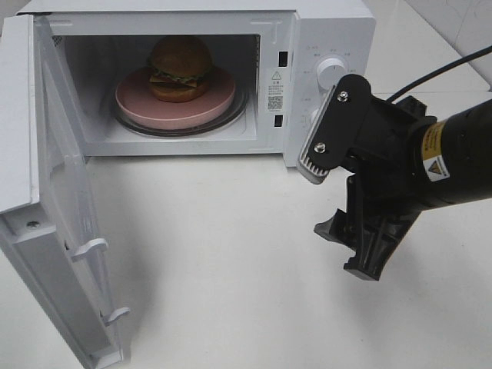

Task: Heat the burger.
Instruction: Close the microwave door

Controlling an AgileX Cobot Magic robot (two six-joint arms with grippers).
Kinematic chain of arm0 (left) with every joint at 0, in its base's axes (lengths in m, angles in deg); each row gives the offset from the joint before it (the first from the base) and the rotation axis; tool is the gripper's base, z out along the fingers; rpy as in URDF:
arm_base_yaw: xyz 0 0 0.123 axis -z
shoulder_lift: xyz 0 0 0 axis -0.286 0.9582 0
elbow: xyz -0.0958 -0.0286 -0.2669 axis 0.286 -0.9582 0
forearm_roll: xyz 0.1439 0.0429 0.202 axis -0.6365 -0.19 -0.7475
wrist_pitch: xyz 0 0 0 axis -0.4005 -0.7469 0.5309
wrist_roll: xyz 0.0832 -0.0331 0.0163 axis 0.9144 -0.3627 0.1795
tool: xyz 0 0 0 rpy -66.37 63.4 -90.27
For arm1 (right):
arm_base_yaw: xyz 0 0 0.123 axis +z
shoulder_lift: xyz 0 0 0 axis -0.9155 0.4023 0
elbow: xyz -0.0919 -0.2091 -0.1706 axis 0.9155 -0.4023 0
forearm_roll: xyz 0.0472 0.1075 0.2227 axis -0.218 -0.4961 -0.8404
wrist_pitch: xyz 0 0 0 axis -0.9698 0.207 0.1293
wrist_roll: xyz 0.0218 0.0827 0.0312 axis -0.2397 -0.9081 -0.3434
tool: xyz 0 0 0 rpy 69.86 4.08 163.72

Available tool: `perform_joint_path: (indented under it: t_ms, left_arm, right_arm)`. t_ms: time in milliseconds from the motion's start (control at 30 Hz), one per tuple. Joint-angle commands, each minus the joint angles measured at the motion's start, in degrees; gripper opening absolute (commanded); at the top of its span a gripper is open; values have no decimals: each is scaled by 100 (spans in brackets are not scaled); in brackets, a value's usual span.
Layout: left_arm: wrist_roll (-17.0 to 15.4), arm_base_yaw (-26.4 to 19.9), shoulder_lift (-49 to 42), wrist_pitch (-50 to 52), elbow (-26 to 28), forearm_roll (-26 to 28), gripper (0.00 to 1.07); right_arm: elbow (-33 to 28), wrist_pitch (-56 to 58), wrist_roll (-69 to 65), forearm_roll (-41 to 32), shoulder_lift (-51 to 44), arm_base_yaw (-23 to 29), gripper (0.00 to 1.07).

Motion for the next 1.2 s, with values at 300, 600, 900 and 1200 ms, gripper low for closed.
perform_joint_path:
  t_ms: [300, 600, 900, 1200]
  left_arm:
    - [-23, -6, -103, -34, -11, 29, 98]
    - [-23, -6, -103, -34, -11, 29, 98]
    - [-23, -6, -103, -34, -11, 29, 98]
    - [-23, -6, -103, -34, -11, 29, 98]
  right_arm:
    - [-17, 1541, -1547, -241, -665, 0, 76]
    - [-17, 2710, -1782, -510, -1392, 0, 76]
    - [-17, 3403, -1839, -539, -2137, 0, 76]
    - [-17, 4303, -1982, -556, -2985, 0, 76]
